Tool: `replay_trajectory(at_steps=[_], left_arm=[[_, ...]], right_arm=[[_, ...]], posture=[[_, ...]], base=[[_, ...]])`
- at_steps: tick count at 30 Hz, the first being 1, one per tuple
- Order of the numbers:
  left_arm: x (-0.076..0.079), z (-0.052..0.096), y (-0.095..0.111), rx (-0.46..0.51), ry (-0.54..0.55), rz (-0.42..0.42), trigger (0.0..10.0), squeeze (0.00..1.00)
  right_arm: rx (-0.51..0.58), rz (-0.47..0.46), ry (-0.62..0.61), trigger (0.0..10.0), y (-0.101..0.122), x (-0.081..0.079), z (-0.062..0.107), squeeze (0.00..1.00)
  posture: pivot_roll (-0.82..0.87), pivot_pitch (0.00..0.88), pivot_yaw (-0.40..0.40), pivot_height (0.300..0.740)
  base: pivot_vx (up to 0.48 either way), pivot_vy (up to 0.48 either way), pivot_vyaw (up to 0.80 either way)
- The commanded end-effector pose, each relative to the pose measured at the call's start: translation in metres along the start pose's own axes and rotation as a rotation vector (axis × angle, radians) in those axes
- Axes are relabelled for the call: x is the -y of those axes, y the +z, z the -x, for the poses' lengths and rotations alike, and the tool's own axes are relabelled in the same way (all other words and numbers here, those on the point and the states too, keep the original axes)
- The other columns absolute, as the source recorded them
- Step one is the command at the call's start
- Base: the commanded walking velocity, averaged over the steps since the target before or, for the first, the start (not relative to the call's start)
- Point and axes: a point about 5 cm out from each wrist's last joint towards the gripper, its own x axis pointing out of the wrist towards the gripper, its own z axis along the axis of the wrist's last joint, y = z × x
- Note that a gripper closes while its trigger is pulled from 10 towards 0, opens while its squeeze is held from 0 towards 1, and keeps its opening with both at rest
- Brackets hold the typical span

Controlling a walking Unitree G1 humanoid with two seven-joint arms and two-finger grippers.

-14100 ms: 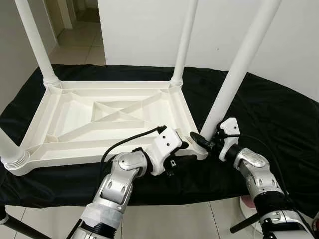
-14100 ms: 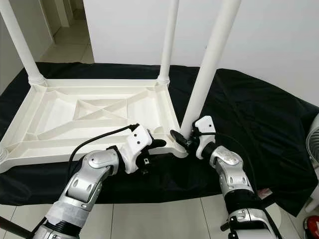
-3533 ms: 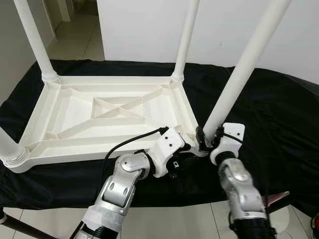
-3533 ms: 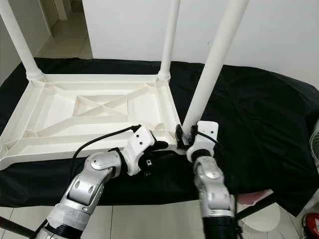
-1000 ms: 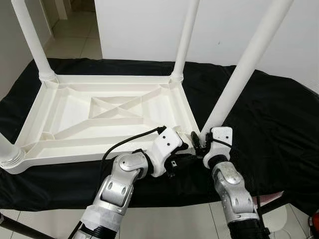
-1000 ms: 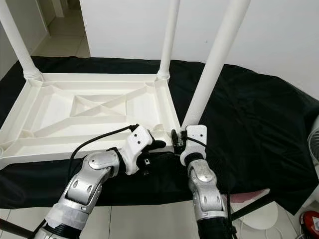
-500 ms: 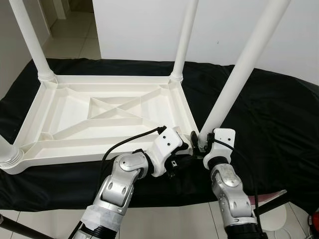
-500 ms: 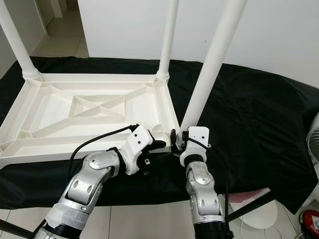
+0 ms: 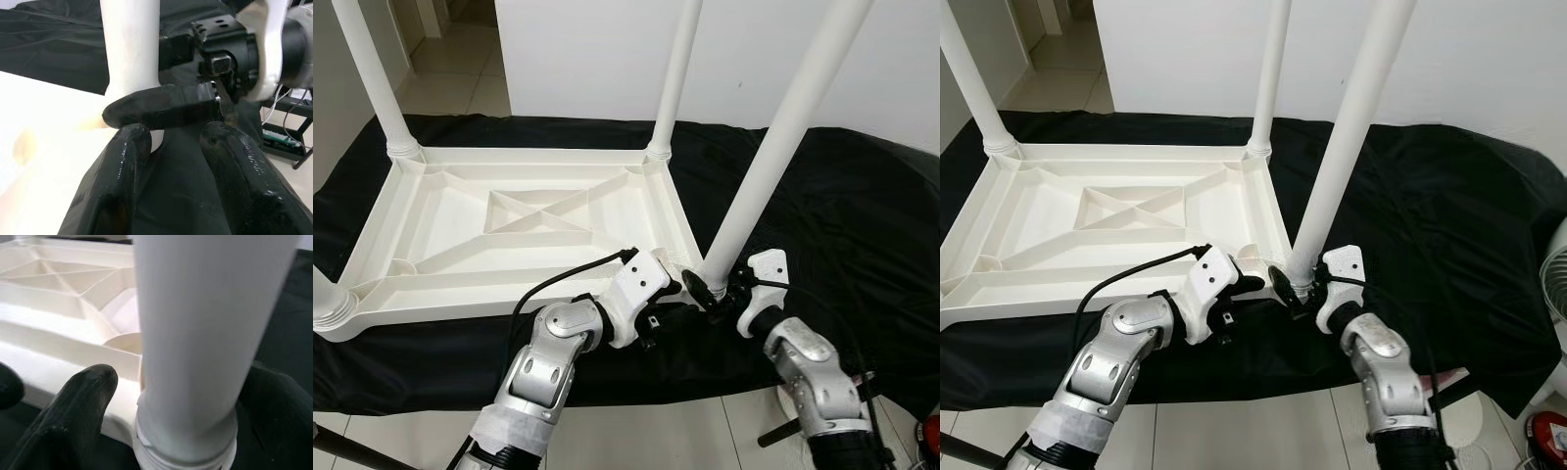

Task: Building children table

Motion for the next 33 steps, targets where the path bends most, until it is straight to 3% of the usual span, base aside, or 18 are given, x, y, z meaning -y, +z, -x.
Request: replay_trajectory(at_steps=[1, 4, 9, 10, 11, 27, 28, 29, 33], left_arm=[[-0.005, 0.002, -0.002, -0.01, 0.144, 0.008, 10.0, 0.0], [-0.003, 0.003, -0.003, -0.013, 0.152, 0.014, 10.0, 0.0], [-0.003, 0.005, -0.003, -0.01, 0.161, 0.02, 10.0, 0.0], [-0.003, 0.005, -0.003, -0.01, 0.161, 0.02, 10.0, 0.0], [-0.003, 0.004, -0.003, -0.01, 0.161, 0.021, 10.0, 0.0], [-0.007, 0.001, 0.0, -0.004, 0.169, 0.018, 10.0, 0.0], [-0.007, 0.0, 0.001, 0.0, 0.167, 0.016, 10.0, 0.0], [-0.008, -0.001, 0.002, 0.002, 0.167, 0.015, 10.0, 0.0], [-0.009, -0.003, 0.003, 0.006, 0.167, 0.016, 10.0, 0.0]], right_arm=[[0.003, 0.012, 0.03, 10.0, 0.0, 0.002, 0.0, 0.0], [-0.005, 0.048, 0.07, 10.0, 0.002, 0.01, -0.01, 0.0], [-0.009, 0.057, 0.112, 10.0, 0.004, 0.011, -0.018, 0.0], [-0.012, 0.069, 0.12, 6.0, 0.004, 0.011, -0.021, 0.0], [-0.019, 0.073, 0.137, 0.0, 0.002, 0.011, -0.025, 0.0], [-0.019, 0.071, 0.18, 0.0, 0.0, 0.011, -0.033, 0.0], [-0.003, 0.069, 0.145, 7.1, 0.001, 0.013, -0.031, 0.0], [0.011, 0.03, 0.123, 10.0, 0.002, 0.013, -0.031, 0.0], [0.042, -0.02, 0.101, 10.0, 0.005, 0.011, -0.029, 0.0]], posture=[[0.07, 0.088, -0.085, 0.74], [0.08, 0.093, -0.096, 0.74], [0.08, 0.093, -0.096, 0.74], [0.08, 0.09, -0.094, 0.74], [0.07, 0.091, -0.095, 0.74], [0.06, 0.083, -0.096, 0.74], [0.06, 0.08, -0.097, 0.74], [0.05, 0.079, -0.095, 0.74], [0.05, 0.076, -0.095, 0.74]], base=[[0.0, 0.0, 0.0], [0.0, 0.0, 0.0], [0.0, 0.0, 0.0], [0.0, 0.0, 0.0], [0.0, 0.0, 0.0], [0.0, 0.0, 0.0], [0.0, 0.0, 0.0], [0.0, 0.0, 0.0], [0.0, 0.0, 0.0]])
